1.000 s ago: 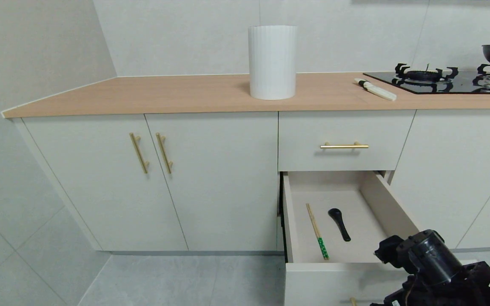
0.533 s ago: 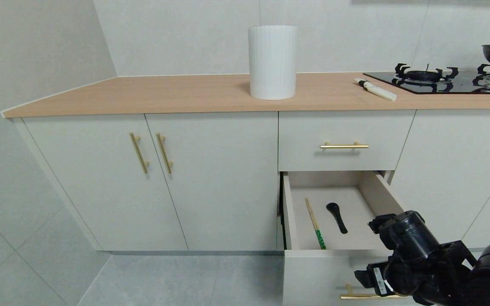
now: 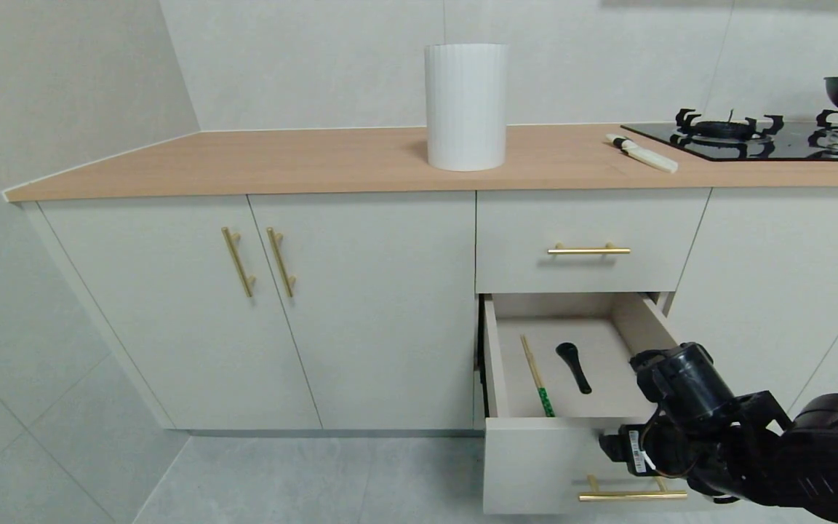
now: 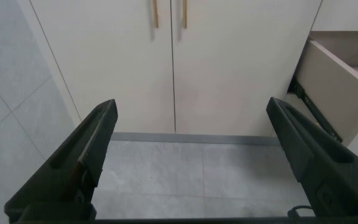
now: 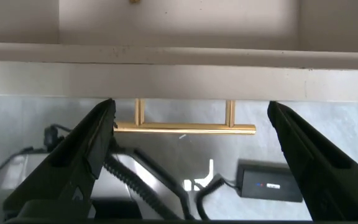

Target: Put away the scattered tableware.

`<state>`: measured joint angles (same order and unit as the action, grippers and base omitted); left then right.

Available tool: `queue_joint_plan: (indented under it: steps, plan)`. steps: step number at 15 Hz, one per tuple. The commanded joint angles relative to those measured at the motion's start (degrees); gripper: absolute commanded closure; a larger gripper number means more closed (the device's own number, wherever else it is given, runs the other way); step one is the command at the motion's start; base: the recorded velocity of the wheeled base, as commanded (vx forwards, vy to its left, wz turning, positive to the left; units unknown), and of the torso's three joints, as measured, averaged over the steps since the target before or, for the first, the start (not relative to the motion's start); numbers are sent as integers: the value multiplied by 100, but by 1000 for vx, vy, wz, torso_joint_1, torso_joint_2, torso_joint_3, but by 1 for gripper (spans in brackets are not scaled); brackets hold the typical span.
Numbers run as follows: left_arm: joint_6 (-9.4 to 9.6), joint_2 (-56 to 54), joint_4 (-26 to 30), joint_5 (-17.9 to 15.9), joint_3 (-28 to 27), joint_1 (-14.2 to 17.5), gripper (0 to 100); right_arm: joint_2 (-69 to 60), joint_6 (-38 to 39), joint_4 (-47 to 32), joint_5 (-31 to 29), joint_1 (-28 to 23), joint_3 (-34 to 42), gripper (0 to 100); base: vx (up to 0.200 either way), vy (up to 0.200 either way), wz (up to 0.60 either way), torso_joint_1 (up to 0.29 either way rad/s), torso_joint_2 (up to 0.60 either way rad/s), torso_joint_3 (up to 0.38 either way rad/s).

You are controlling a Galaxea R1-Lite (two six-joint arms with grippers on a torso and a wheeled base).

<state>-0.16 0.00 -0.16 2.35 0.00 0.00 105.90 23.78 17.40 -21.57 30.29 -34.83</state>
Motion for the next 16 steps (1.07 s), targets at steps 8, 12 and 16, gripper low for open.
queue_joint_plan:
  steps: [8, 12, 16]
  plan:
    - [-2, 0, -2, 2, 0, 0, 0, 519, 91, 748, -243, -524, -182, 0, 0, 0, 0, 0, 0, 0]
    - [-2, 0, -2, 2, 0, 0, 0, 836, 100, 1214, -269, -779, -252, 0, 0, 0, 0, 0, 0, 0]
    - [-2, 0, -2, 2, 0, 0, 0, 1187, 100, 1811, -269, -938, -261, 0, 0, 0, 0, 0, 0, 0]
